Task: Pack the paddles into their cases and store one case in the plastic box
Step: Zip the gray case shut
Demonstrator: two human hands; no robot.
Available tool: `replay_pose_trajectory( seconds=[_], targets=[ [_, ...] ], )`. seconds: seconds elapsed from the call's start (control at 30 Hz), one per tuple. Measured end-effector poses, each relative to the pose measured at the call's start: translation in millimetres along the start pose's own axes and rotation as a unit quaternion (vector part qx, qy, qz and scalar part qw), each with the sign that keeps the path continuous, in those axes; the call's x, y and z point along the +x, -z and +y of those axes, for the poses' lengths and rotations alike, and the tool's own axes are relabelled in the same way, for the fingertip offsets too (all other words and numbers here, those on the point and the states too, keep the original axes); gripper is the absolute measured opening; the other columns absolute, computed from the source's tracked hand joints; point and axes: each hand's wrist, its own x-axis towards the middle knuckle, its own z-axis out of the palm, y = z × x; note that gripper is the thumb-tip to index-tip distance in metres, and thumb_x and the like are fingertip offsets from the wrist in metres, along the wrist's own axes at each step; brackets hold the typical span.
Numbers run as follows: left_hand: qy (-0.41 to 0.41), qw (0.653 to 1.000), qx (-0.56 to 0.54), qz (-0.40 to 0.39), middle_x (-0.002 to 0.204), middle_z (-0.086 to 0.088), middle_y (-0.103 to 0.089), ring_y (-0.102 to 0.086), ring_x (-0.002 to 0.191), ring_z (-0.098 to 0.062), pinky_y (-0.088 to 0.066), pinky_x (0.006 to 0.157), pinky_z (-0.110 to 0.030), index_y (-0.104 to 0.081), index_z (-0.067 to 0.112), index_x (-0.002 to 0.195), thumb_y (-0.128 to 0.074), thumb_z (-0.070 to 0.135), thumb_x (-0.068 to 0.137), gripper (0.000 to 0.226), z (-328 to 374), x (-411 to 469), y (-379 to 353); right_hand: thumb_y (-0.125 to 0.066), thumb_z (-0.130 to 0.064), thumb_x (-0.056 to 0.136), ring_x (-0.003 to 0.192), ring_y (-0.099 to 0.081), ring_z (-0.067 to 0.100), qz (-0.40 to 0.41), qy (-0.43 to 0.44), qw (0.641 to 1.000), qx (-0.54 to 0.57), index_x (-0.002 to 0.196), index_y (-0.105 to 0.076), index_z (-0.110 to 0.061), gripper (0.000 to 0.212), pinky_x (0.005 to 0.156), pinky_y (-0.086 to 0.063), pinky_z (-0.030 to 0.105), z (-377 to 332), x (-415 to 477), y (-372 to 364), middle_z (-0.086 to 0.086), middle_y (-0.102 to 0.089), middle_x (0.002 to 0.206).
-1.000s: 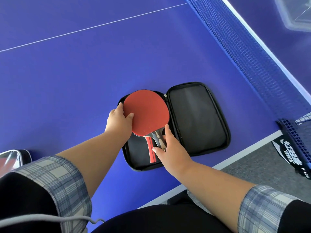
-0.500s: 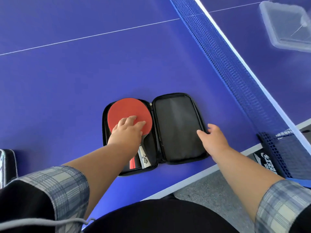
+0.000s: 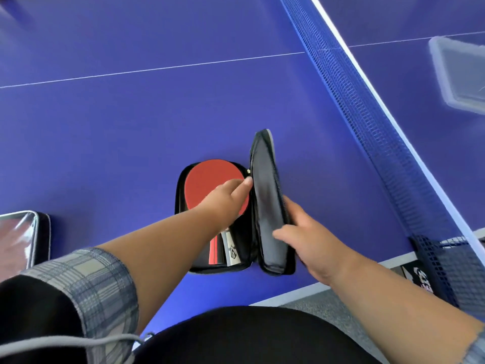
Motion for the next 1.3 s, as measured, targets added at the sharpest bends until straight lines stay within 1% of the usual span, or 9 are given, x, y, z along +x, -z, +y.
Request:
replay_pose_trajectory(
  seconds=[0.1, 0.17, 0.33, 0.5, 0.67, 0.8, 1.0, 1.13, 1.3],
  targets=[
    [-0.011, 0.992, -0.127, -0.02, 0.108, 0.017, -0.068, -0.068, 0.093, 0.0, -0.053, 0.086, -0.032, -0.052, 0.035, 0.133, -0.048, 0.085, 0.063, 0.086, 9.0, -17.8, 7.8, -0.051, -0.01, 0.085, 0.113, -0.061, 0.0, -0.01, 0.036, 0.997, -0.069, 0.13, -0.042, -0.068, 0.074, 0.092, -0.052, 0.02, -16.0, 14.7, -40.9, -0.022, -0.065, 0.121],
    [-0.02, 0.991, -0.13, 0.015, 0.1, 0.019, -0.069, -0.07, 0.082, 0.002, -0.056, 0.074, -0.027, -0.045, 0.034, 0.137, -0.06, 0.073, 0.063, 0.085, 6.0, -24.1, 19.7, -0.055, -0.013, 0.088, 0.122, -0.056, 0.003, 0.005, 0.044, 0.996, -0.074, 0.139, -0.04, -0.056, 0.068, 0.104, -0.049, 0.033, -18.8, 25.3, -62.5, -0.017, -0.06, 0.131],
    [-0.005, 0.995, -0.014, 0.097, 0.128, 0.014, -0.056, -0.065, 0.087, -0.009, -0.047, 0.061, -0.024, -0.006, 0.049, 0.149, -0.061, 0.031, 0.082, 0.089, -19.7, -32.8, 58.8, -0.062, -0.05, 0.088, 0.155, -0.004, 0.01, 0.013, -0.024, 0.975, -0.221, 0.158, -0.013, -0.045, 0.085, 0.124, -0.018, 0.04, -10.1, 47.8, -95.6, -0.012, -0.001, 0.168],
    [-0.026, 0.977, 0.192, 0.084, 0.096, -0.002, -0.065, -0.06, 0.065, -0.017, -0.047, 0.054, -0.033, -0.006, 0.043, 0.152, -0.05, 0.021, 0.095, 0.075, -51.5, -23.0, 81.3, -0.053, -0.071, 0.082, 0.154, 0.015, 0.025, 0.031, -0.039, 0.899, -0.434, 0.155, -0.01, -0.05, 0.087, 0.122, -0.011, 0.059, 10.2, 72.1, -111.0, -0.008, 0.011, 0.168],
    [0.02, 0.953, 0.301, 0.031, 0.122, -0.006, -0.049, -0.058, 0.096, -0.026, -0.056, 0.075, -0.044, -0.02, 0.043, 0.15, -0.042, 0.03, 0.101, 0.055, -80.9, -9.6, 84.6, -0.055, -0.072, 0.082, 0.152, 0.021, 0.031, 0.027, -0.107, 0.846, -0.522, 0.153, 0.002, -0.054, 0.093, 0.116, -0.012, 0.069, 38.2, 82.6, -112.1, -0.008, 0.02, 0.166],
    [0.06, 0.921, 0.377, 0.076, 0.149, -0.006, -0.022, -0.031, 0.129, -0.029, -0.039, 0.097, -0.041, -0.021, 0.045, 0.15, -0.057, 0.021, 0.088, 0.076, -84.9, -5.6, 75.9, -0.055, -0.07, 0.083, 0.151, 0.027, 0.029, 0.028, -0.099, 0.843, -0.529, 0.153, 0.006, -0.053, 0.095, 0.117, -0.016, 0.067, 49.0, 79.5, -111.0, -0.009, 0.024, 0.165],
    [-0.102, 0.914, 0.385, 0.074, 0.166, -0.002, 0.006, 0.005, 0.151, -0.024, -0.002, 0.12, -0.043, -0.003, 0.032, 0.156, -0.047, 0.029, 0.096, 0.075, -53.1, 19.1, 31.3, -0.052, -0.065, 0.087, 0.154, 0.013, 0.015, 0.046, -0.029, 0.872, -0.486, 0.156, -0.014, -0.044, 0.082, 0.12, -0.022, 0.048, 57.0, 70.7, -96.9, -0.01, 0.006, 0.169],
    [-0.066, 0.924, 0.366, 0.087, 0.166, -0.002, 0.005, 0.008, 0.152, -0.024, 0.004, 0.12, -0.044, -0.005, 0.031, 0.157, -0.033, 0.046, 0.101, 0.064, -49.1, 50.1, 10.4, -0.055, -0.043, 0.094, 0.148, -0.021, 0.006, 0.134, 0.049, 0.917, -0.374, 0.146, -0.042, -0.04, 0.054, 0.114, -0.027, 0.024, 64.6, 61.2, -65.9, -0.012, -0.028, 0.159],
    [-0.067, 0.906, 0.388, 0.155, 0.167, -0.001, 0.003, 0.01, 0.151, -0.022, 0.008, 0.121, -0.045, -0.007, 0.035, 0.156, -0.021, 0.054, 0.098, 0.063, -73.2, 65.1, 2.6, -0.053, -0.024, 0.099, 0.13, -0.047, 0.01, 0.197, 0.055, 0.93, -0.305, 0.144, -0.05, -0.025, 0.045, 0.11, -0.039, 0.031, 49.5, 102.1, -11.1, -0.007, -0.049, 0.145]
  ],
)
